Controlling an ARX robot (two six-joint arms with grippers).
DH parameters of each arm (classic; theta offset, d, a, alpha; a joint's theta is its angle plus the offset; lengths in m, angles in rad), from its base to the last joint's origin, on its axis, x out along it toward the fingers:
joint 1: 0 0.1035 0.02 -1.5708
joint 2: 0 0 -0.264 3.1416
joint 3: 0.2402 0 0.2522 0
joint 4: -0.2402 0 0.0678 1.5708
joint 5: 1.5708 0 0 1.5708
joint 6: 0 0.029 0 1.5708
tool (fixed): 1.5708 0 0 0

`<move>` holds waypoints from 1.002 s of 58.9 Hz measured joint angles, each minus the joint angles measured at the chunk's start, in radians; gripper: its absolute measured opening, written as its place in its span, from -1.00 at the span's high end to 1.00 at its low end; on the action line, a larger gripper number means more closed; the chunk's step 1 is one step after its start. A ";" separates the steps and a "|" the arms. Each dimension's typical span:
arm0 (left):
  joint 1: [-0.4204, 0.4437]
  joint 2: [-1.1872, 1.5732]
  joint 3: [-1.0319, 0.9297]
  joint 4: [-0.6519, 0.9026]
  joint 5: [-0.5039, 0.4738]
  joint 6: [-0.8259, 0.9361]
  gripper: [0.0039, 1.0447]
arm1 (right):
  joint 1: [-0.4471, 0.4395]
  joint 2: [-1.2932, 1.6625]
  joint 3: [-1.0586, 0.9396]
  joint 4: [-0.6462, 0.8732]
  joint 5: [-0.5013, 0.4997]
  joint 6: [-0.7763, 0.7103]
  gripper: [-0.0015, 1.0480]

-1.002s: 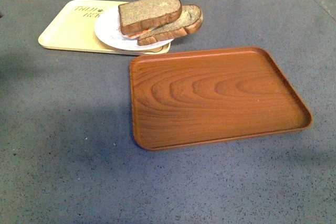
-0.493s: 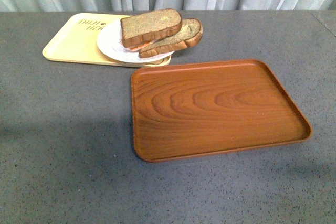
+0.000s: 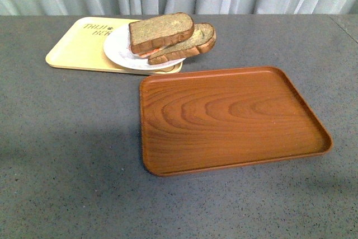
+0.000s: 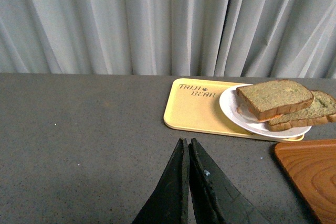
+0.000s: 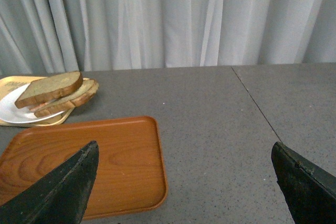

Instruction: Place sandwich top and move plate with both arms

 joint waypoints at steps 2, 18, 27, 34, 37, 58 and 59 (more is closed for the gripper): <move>0.000 -0.016 0.000 -0.015 0.000 0.000 0.98 | 0.000 0.000 0.000 0.000 0.000 0.000 -0.82; 0.000 -0.142 0.000 -0.137 0.000 0.000 0.98 | 0.000 0.000 0.000 0.000 0.000 0.000 -0.82; 0.000 -0.197 0.000 -0.192 0.000 0.000 0.98 | 0.000 0.000 0.000 0.000 0.000 0.000 -0.82; 0.000 -0.238 0.000 -0.232 0.000 0.000 0.98 | 0.000 0.000 0.000 0.000 0.000 0.000 -0.82; 0.000 -0.252 0.000 -0.245 0.000 0.000 0.98 | 0.000 0.000 0.000 0.000 0.000 0.000 -0.82; 0.000 -0.456 0.000 -0.463 0.000 0.000 0.98 | 0.000 0.000 0.000 0.000 0.000 0.000 -0.82; 0.000 -0.456 0.000 -0.463 0.000 0.001 0.98 | 0.000 0.000 0.000 0.000 0.000 0.000 -0.82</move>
